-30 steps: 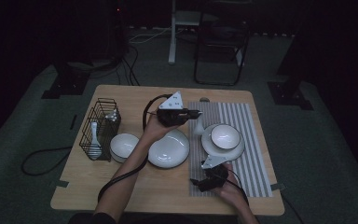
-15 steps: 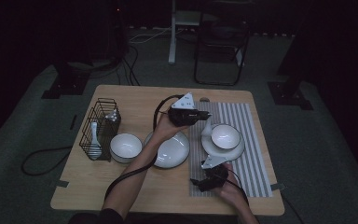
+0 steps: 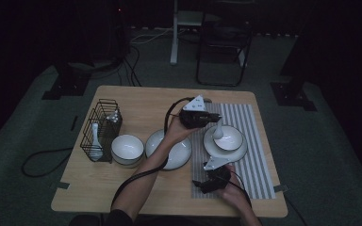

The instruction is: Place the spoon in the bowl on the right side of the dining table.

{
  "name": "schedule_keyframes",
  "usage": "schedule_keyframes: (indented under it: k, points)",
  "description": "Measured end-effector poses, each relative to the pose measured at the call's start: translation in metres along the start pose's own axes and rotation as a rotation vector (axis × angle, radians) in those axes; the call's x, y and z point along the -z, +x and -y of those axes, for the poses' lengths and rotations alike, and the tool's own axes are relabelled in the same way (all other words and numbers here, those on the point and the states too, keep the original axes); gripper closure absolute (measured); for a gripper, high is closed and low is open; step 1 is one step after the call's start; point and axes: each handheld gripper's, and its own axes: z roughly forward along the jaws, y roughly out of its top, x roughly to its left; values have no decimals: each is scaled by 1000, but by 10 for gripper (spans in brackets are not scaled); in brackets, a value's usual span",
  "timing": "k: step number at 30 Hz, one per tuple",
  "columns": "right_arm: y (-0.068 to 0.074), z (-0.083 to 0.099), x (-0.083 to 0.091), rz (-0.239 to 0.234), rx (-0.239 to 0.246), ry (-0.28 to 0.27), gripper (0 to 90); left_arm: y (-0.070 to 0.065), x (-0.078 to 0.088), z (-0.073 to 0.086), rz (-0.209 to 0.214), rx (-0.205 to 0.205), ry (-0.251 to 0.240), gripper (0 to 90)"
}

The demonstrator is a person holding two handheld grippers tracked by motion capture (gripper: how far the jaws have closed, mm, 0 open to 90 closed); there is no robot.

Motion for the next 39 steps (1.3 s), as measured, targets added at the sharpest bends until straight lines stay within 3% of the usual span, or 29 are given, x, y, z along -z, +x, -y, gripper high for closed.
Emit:
schedule_keyframes:
  k: [11,27,39]
  points:
    - [0,0,0,1,0,0,126,2,-10,9,-1,23,16,867]
    - [0,0,0,0,1,-1,126,7,-8,48,-11,64,120,869]
    - [0,0,0,0,1,0,126,6,-7,69,-18,92,148,867]
